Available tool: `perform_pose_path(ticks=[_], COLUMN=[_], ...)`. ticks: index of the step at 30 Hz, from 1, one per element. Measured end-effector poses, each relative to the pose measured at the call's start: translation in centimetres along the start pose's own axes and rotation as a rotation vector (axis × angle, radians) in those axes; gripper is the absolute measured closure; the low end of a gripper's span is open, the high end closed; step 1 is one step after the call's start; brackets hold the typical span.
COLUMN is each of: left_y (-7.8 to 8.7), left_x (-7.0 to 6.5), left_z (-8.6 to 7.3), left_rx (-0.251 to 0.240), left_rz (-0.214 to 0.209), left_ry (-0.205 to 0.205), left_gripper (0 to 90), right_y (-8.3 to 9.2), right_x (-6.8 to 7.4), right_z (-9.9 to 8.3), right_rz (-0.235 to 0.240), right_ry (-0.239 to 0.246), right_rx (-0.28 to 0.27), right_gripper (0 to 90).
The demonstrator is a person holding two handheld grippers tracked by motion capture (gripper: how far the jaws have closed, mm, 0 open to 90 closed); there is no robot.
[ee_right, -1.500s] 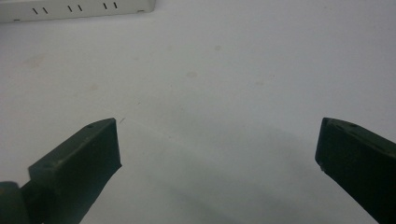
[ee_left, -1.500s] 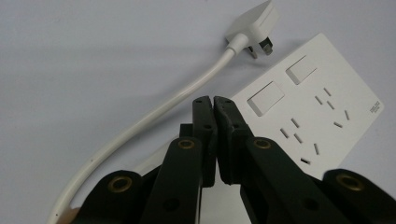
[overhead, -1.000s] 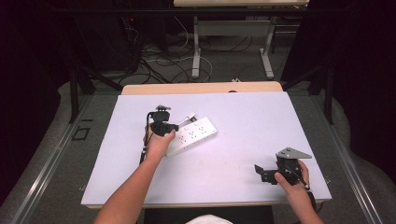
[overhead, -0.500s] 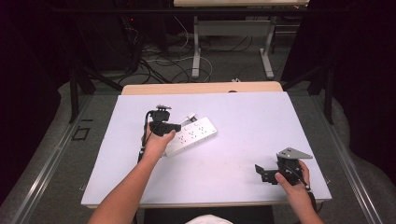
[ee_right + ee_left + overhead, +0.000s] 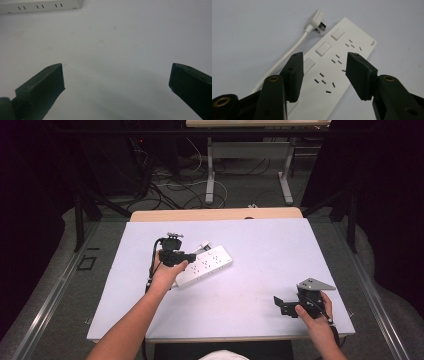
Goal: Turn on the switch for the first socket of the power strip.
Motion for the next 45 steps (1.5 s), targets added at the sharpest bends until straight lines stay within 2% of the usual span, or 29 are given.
perform_pose_path(ticks=[2,7,11,16,19,22,28,35,37,45], left_y=[0.3,1.1,1.8,2.6,2.9,3.2,3.8,4.6,4.8,5.5], left_x=[-0.1,-0.4,-0.7,-0.8,-1.0,-0.9,-0.6,0.0,0.2,1.5], left_z=[0.1,0.4,0.5,0.4,0.3,0.2,-0.2,-0.7,-1.0,-1.6], left_rx=[-0.012,-0.038,-0.057,-0.076,-0.081,-0.088,-0.108,-0.123,-0.117,-0.145], left_rz=[-0.005,-0.026,-0.037,-0.052,-0.068,-0.066,-0.062,-0.059,-0.063,-0.057], left_ry=[-0.029,-0.063,-0.094,-0.112,-0.108,-0.139,-0.159,-0.154,-0.146,-0.110], left_gripper=[45.6,36.1,33.4,29.8,28.6,26.3,20.8,15.1,12.4,0.5], right_y=[0.0,0.1,0.1,0.1,0.1,0.1,0.2,0.2,0.2,0.2], right_x=[0.0,0.0,0.0,0.0,0.0,0.0,0.0,0.1,0.1,0.1], right_z=[0.0,0.0,0.0,0.0,0.1,0.1,0.0,0.1,0.0,0.0], right_rz=[0.000,0.003,-0.001,0.004,0.000,-0.001,0.003,0.002,0.001,0.002], right_ry=[0.000,0.000,-0.001,0.006,0.006,0.006,0.004,0.001,0.000,-0.002], right_rx=[-0.001,0.003,-0.002,-0.001,-0.002,-0.002,-0.002,-0.002,-0.002,-0.001], right_gripper=[0.0,0.0,0.0,0.0,0.0,0.0,0.0,0.0,0.0,0.0])
Point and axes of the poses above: each handheld gripper's, and its own axes: y roughly backward along the jaws, z roughly out of its top, x roughly to its left, the point moved 9 cm from there along -y, roughly forward along the jaws, and after that the axes turned 8 degrees about y, right-handed, at the moved point
